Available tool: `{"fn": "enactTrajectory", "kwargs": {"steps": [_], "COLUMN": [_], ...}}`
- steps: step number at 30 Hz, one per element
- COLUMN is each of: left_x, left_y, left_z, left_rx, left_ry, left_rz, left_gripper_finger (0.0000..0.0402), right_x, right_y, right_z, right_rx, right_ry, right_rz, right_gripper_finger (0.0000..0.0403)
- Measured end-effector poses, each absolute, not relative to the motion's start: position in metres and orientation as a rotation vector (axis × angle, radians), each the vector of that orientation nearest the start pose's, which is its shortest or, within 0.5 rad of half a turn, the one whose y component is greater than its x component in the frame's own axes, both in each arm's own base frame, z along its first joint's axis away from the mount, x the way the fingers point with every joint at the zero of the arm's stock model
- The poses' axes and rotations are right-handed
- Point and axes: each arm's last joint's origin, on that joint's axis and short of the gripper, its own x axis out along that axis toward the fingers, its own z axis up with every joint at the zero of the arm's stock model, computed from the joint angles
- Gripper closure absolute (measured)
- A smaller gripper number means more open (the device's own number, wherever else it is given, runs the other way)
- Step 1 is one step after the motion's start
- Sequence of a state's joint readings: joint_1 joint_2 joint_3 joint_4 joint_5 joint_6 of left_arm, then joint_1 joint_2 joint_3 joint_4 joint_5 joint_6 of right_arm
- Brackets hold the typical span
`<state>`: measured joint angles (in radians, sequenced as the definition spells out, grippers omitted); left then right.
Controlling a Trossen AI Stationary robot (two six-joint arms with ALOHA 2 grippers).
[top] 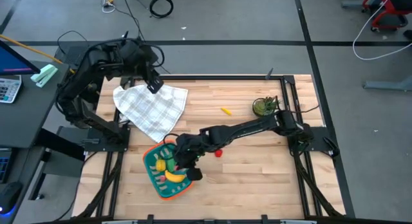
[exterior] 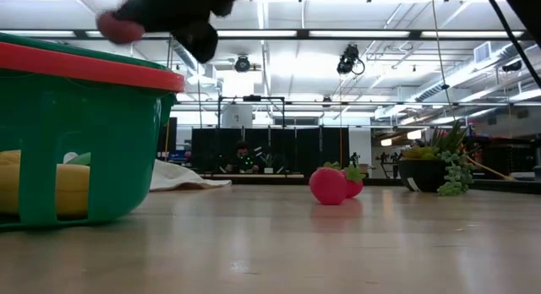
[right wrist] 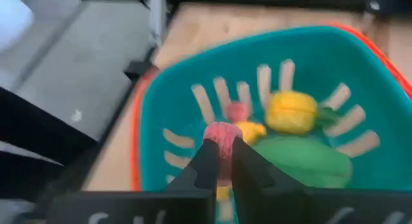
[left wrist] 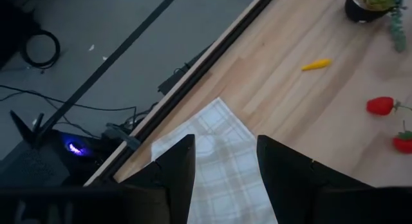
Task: Pick and placing Produce into tupperware
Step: Put the pink peach into the blue basket, then put the yellow corn into the blue basket
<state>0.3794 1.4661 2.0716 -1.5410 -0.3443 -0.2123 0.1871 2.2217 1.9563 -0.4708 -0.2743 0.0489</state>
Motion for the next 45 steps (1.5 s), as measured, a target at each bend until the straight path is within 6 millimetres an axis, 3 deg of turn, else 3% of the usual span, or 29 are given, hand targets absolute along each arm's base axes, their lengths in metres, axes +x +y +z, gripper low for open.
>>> {"fn": "enactTrajectory", "kwargs": {"steps": [10, 17, 30, 33, 38, 41, 45], "left_x": [0.195, 0.195, 0.195, 0.195, 0.197, 0.207, 0.225], "left_y": [0.095, 0.095, 0.095, 0.095, 0.095, 0.095, 0.098], "left_z": [0.478, 0.478, 0.478, 0.479, 0.479, 0.477, 0.471], "left_rx": [-0.228, -0.229, -0.246, -0.246, -0.271, -0.298, -0.296], "left_ry": [0.873, 0.872, 0.863, 0.859, 0.85, 0.835, 0.845], "left_rz": [0.801, 0.802, 0.811, 0.811, 0.76, 0.664, 0.608], "left_gripper_finger": [0.023, 0.023, 0.023, 0.023, 0.023, 0.023, 0.023], "right_x": [0.506, 0.507, 0.506, 0.508, 0.5, 0.484, 0.443], "right_y": [0.104, 0.104, 0.109, 0.103, 0.091, 0.08, 0.064], "right_z": [0.191, 0.193, 0.199, 0.21, 0.251, 0.291, 0.345], "right_rx": [-0.005, -0.05, -0.148, -0.179, -0.2, -0.208, -0.137], "right_ry": [0.827, 0.798, 0.753, 0.701, 0.635, 0.594, 0.622], "right_rz": [0.447, 0.462, 0.461, 0.406, 0.258, 0.117, -0.091], "right_gripper_finger": [0.0376, 0.0366, 0.0224, 0.0208, 0.0203, 0.0209, 0.0218]}}
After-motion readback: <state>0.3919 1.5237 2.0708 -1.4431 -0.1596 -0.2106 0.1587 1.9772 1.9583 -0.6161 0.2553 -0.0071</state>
